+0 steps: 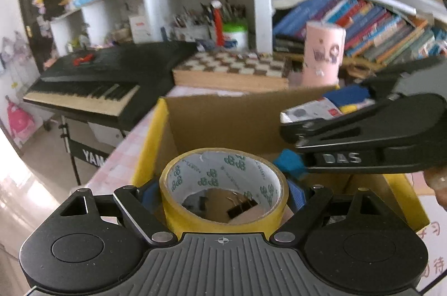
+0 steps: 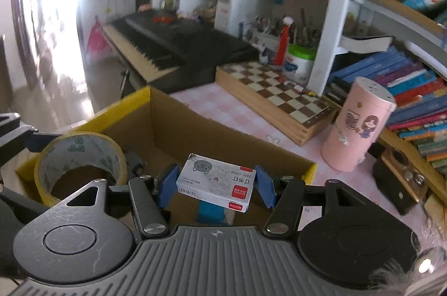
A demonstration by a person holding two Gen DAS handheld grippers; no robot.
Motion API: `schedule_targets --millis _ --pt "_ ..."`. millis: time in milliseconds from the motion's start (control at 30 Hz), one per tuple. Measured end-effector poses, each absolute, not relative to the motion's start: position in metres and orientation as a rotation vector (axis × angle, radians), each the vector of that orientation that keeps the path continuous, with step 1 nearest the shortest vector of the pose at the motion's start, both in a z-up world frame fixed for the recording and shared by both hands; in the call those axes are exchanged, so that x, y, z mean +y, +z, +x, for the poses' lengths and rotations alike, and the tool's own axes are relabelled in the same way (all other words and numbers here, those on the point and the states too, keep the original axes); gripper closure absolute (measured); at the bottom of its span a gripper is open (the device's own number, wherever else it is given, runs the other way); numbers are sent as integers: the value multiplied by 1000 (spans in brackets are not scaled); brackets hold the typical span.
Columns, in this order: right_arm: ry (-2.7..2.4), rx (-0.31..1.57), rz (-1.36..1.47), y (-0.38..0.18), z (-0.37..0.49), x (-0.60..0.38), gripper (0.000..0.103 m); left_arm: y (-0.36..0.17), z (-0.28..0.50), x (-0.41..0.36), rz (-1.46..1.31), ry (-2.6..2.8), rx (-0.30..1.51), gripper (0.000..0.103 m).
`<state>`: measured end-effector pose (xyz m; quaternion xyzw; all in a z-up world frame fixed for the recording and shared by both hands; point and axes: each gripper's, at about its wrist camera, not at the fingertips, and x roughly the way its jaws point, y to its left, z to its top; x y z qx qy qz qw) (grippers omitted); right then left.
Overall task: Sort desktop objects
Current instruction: 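Lower both tools into the yellow box and open them to release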
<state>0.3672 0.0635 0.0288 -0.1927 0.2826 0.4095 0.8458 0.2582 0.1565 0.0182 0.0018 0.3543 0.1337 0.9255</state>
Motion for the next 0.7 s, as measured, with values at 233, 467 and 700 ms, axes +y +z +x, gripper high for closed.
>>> schedule_targets --millis 233,467,700 --pt "925 671 -635 5 387 99 46 8 284 153 25 213 814 15" --pt "920 750 -673 -6 401 115 46 2 294 153 43 211 861 14" --pt "900 791 -584 -4 405 111 44 0 287 149 55 210 889 8"
